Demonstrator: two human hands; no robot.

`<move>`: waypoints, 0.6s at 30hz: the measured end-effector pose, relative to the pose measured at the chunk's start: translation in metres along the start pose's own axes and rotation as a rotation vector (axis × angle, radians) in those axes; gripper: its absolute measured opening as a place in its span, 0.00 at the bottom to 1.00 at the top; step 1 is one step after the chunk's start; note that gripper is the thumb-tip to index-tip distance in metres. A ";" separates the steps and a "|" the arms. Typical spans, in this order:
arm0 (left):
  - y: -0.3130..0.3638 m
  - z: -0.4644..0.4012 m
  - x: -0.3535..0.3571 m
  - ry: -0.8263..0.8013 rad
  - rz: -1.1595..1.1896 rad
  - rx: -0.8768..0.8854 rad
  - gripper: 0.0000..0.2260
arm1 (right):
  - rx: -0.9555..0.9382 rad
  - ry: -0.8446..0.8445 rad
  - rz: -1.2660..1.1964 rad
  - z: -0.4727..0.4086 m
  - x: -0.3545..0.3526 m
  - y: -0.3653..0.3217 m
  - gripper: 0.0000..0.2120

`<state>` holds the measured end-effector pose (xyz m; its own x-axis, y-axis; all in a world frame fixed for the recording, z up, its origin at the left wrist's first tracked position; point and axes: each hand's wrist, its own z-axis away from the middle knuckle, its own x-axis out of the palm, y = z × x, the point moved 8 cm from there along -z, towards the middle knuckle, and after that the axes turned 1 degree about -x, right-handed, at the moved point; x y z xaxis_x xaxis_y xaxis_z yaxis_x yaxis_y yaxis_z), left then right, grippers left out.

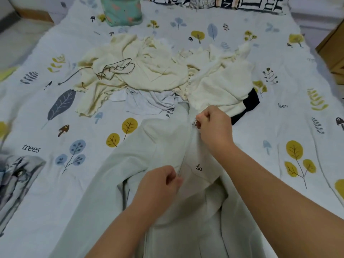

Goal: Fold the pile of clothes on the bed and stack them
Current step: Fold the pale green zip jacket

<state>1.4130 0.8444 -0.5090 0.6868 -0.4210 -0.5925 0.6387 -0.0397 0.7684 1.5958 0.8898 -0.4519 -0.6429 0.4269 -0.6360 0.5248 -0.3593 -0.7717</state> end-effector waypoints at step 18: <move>0.036 -0.064 0.009 0.065 0.141 0.083 0.16 | -0.005 0.009 0.040 -0.057 0.010 0.008 0.08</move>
<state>1.4644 0.8967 -0.5019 0.7904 -0.3685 -0.4894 0.5053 -0.0596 0.8609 1.6260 0.9385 -0.4650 -0.6163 0.4195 -0.6665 0.5530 -0.3720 -0.7455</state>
